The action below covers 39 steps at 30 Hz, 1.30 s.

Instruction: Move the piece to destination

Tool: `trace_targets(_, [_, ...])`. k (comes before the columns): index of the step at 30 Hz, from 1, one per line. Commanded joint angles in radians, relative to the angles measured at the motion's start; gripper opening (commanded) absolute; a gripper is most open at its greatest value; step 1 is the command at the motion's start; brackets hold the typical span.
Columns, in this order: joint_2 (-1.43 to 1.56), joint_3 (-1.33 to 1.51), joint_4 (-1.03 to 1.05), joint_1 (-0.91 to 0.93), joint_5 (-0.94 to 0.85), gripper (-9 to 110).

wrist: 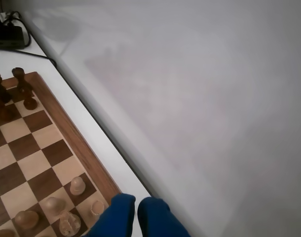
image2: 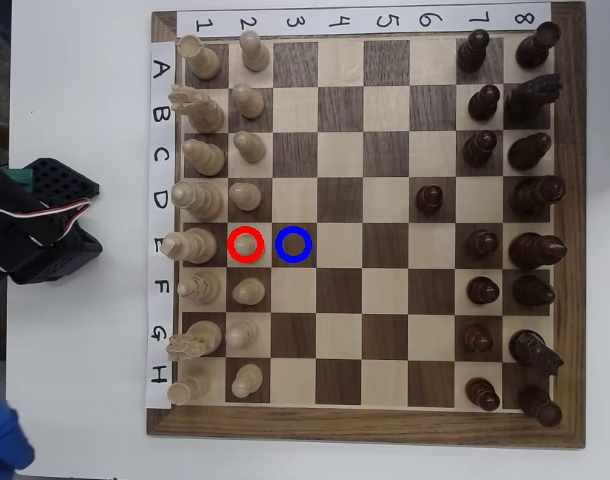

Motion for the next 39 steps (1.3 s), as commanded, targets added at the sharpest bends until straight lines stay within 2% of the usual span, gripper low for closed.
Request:
trace_targets(1, [-0.034, -0.097, -0.075, -0.092, 0.074, 0])
trace_targets(9, [-0.123, -0.225, 0.060, -0.215, 0.126, 1])
trace_targets(14, [-0.186, -0.322, 0.067, -0.250, 0.158, 0])
trace_targets(19, [-0.218, -0.370, 0.069, -0.273, 0.106, 0])
trace_targets(26, [-0.276, -0.426, 0.069, -0.385, 0.221, 0])
trace_targets(39, [-0.287, -0.347, 0.071, -0.520, 0.314, 0])
